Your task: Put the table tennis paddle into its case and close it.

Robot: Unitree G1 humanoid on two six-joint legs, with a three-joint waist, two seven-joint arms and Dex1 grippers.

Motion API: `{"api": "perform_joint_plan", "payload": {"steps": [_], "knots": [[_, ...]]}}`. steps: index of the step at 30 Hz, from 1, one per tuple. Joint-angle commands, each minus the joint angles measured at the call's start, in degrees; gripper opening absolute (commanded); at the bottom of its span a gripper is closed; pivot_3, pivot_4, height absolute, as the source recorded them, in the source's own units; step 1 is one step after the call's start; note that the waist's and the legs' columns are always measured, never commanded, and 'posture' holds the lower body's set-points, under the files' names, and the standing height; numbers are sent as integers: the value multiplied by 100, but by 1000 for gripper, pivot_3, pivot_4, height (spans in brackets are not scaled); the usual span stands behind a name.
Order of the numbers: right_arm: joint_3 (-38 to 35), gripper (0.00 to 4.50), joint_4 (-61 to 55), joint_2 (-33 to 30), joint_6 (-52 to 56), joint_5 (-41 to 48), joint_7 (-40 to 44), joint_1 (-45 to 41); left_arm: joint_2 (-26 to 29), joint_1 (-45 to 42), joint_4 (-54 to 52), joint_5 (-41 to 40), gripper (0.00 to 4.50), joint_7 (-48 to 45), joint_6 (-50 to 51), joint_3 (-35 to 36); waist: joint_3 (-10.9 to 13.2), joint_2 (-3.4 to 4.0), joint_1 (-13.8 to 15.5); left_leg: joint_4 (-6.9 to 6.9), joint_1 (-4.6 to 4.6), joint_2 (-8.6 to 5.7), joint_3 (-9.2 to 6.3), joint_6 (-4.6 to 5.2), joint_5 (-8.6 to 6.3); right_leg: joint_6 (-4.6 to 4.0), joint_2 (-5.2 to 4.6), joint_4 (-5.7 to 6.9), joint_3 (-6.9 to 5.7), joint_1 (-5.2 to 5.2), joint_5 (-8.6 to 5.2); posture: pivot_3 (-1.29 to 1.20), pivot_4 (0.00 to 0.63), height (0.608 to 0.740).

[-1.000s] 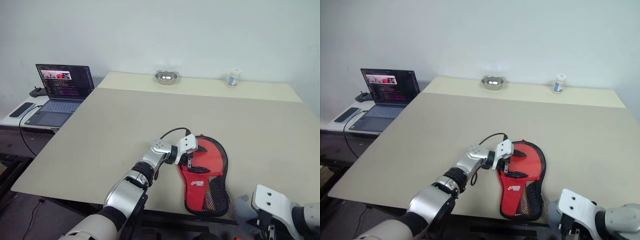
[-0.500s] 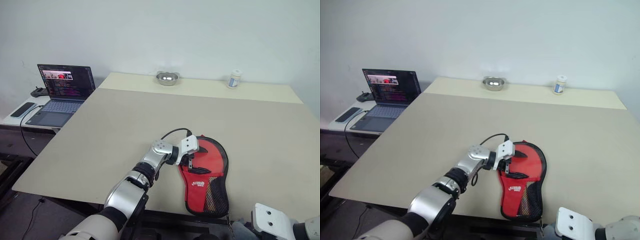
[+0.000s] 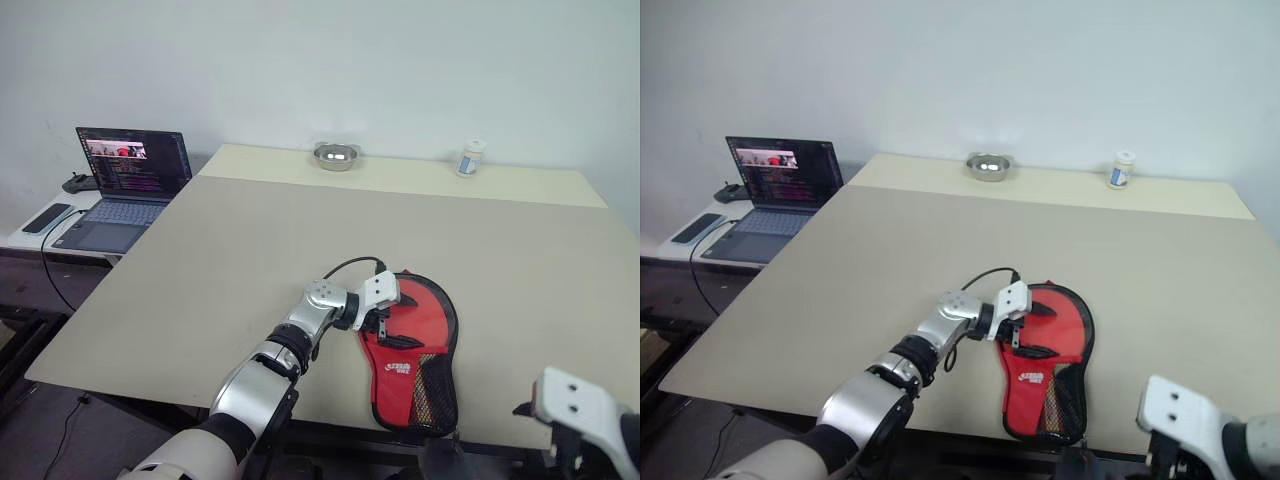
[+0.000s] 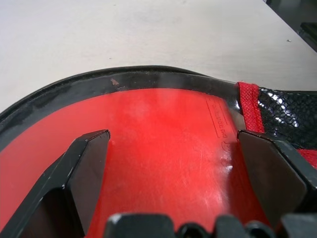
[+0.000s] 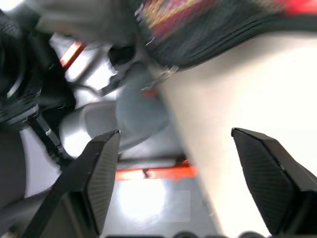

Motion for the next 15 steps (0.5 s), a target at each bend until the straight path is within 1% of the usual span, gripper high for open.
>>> {"api": "perform_joint_plan", "payload": {"steps": [1,5,6,7,8,10,13,15], "knots": [[295,3948,528,255,-147,75,-295,-846,-201,100,29,59,4500,-277,52,-70,1,8,4,0,-1,0,-3,0,0,1,-1,-9,-3,-2,1,0,150,740],[1226,3948,1177,952,-685,-178,-777,-2049,-121,22,-694,-301,4500,-574,92,133,26,26,1,-8,-10,-5,-8,8,-6,0,-7,-31,-8,-6,3,0,150,740],[1441,3948,1364,1204,-727,-141,-920,-2400,-55,25,-1016,-437,4500,-648,215,214,35,25,-8,-5,-39,-5,-8,9,-6,-1,-7,-29,-8,-8,7,0,150,740],[1661,3948,1585,1466,-736,-88,-1050,-2764,44,45,-1434,-608,4500,-710,476,312,55,25,-25,-1,-79,-6,-8,9,-5,-27,-5,-26,-7,-47,27,0,150,740],[1926,3948,1831,1679,-852,-189,-1124,-3088,180,94,-1906,-786,4500,-768,820,403,71,34,-43,3,-101,-5,-8,9,-4,-32,-2,-21,-7,-64,33,0,150,740],[2410,3948,2373,2029,-1366,-620,-1132,-3536,546,286,-2895,-1003,4500,-835,1442,488,101,47,-131,8,-122,-9,-5,8,-4,-33,-2,-11,1,-88,34,0,150,740],[2642,3948,3248,2552,-1821,-723,-1017,-4039,1098,716,-4347,-1302,4500,-576,2417,658,111,57,-177,4,-127,-12,6,8,-3,-39,-2,31,15,-119,25,0,150,740],[2756,3948,3795,2716,-2209,-936,-885,-4269,1375,1066,-5061,-1364,4500,-242,2837,775,122,85,-178,4,-127,-12,16,7,-3,-45,0,63,25,-138,12,0,150,740]]}}
